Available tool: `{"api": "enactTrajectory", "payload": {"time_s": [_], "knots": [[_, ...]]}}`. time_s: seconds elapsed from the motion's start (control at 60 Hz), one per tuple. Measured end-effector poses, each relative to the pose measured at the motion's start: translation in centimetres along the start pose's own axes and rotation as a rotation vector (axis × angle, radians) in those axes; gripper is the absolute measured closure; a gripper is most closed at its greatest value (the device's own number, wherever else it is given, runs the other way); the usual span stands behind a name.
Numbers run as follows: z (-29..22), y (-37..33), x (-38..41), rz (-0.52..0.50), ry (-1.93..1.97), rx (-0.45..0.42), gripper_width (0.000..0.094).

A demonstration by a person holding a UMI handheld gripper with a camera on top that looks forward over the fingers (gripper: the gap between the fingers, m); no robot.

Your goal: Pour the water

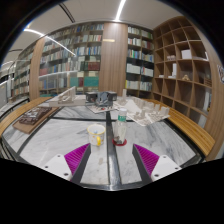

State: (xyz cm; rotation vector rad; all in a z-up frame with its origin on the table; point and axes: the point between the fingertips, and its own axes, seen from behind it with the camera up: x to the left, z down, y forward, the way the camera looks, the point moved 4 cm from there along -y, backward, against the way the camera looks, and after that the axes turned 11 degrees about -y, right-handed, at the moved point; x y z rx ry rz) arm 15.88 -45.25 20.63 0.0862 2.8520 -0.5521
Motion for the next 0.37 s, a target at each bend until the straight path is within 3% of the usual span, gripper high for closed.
{"api": "enactTrajectory", "payload": {"time_s": [0.367], "knots": [[2.7,-6.0,2.0,-0.021,0.032,0.024,0.008]]}}
